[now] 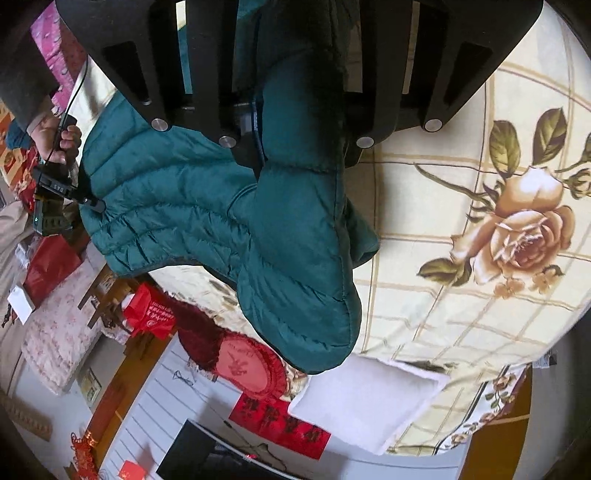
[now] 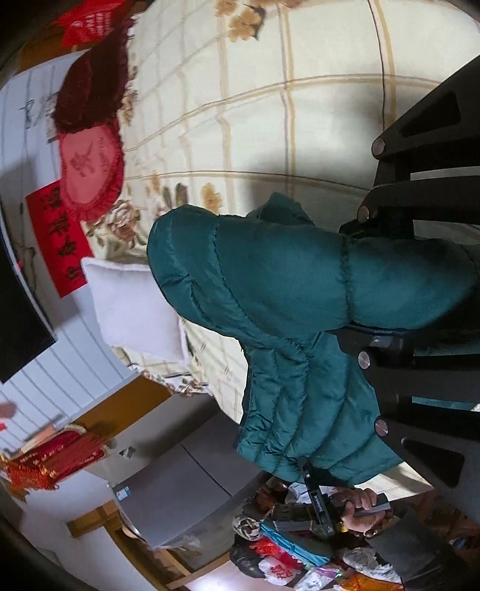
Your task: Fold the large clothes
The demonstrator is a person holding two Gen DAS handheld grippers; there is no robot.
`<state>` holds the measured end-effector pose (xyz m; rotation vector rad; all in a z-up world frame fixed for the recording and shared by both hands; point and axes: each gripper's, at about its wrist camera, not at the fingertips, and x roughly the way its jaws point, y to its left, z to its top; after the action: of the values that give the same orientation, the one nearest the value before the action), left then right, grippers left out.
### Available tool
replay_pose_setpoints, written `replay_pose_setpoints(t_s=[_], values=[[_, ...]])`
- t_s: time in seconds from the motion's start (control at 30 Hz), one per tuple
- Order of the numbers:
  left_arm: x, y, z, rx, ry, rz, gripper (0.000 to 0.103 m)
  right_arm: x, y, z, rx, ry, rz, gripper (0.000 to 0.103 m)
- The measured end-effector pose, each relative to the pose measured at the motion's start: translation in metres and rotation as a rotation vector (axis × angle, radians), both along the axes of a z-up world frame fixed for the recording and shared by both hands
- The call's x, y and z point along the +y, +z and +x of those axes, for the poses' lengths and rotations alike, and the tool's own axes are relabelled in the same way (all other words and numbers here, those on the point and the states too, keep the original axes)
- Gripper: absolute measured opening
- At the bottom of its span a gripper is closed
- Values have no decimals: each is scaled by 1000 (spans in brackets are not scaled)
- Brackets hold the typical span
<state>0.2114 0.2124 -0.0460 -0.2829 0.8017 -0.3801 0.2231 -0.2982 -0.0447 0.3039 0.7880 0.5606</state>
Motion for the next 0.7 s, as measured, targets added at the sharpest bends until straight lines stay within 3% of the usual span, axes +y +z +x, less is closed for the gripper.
replay_pose_setpoints(t_s=[0.47, 0.7], values=[[0, 62, -69, -43, -10, -2, 26, 1, 77, -62, -67, 18, -55, 28], [-1, 73, -123, -45, -15, 5, 26, 3, 89, -100, -66, 41, -79, 28]])
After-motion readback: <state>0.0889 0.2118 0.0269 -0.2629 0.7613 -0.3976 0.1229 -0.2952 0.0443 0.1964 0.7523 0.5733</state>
